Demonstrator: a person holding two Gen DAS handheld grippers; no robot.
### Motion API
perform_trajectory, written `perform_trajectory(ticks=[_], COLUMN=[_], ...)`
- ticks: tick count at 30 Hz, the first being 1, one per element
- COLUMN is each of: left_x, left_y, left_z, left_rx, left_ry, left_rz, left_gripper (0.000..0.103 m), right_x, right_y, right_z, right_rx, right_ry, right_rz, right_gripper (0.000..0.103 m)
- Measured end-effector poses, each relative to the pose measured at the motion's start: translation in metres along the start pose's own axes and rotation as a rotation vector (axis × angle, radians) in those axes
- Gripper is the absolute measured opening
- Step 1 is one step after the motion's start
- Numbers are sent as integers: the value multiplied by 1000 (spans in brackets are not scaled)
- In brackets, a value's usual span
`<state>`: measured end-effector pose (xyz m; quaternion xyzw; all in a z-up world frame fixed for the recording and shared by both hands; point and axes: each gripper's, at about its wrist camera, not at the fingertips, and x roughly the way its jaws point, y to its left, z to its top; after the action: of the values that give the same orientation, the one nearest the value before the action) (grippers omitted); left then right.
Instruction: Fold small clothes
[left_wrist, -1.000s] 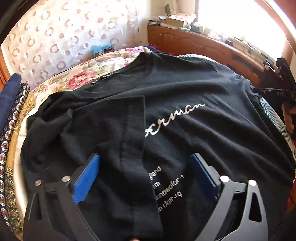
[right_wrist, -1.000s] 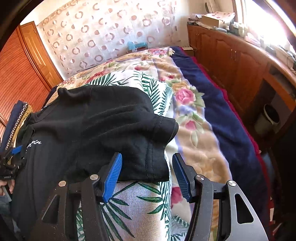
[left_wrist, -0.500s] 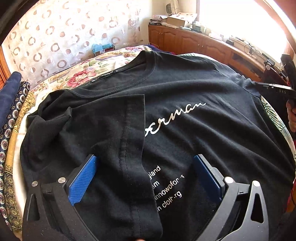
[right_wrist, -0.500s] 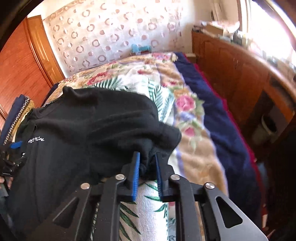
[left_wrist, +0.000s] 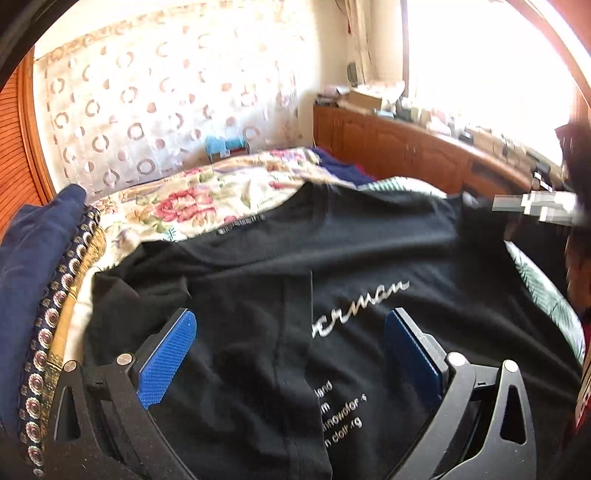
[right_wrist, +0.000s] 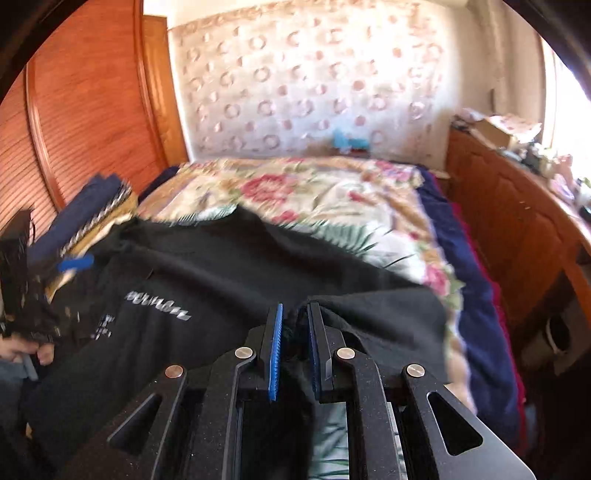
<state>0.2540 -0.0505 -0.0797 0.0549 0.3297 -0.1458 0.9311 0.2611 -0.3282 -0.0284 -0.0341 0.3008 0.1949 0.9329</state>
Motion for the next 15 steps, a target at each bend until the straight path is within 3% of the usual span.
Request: perform_trajectory(ticks=[5,7,10,15], left_x=[1,4,2,-4], left_y=[9,8,3,-1], left_z=[-1,-2,-4,-3], left_rx=[-38,-35,-13,8], left_ry=[7,15,5,-22], left_rz=[-50,-77,-94,-107], left_gripper=[103,103,103,103], right_x=[25,30,23,-3], right_y=[13,11,6,-1], right_z=[-19,-18,-15,-8], right_rx=[-3,-2,-2,37], right_ry=[115,142,150,102], right_rz=[35,26,-17,-81], right_gripper=[13,22,37,43])
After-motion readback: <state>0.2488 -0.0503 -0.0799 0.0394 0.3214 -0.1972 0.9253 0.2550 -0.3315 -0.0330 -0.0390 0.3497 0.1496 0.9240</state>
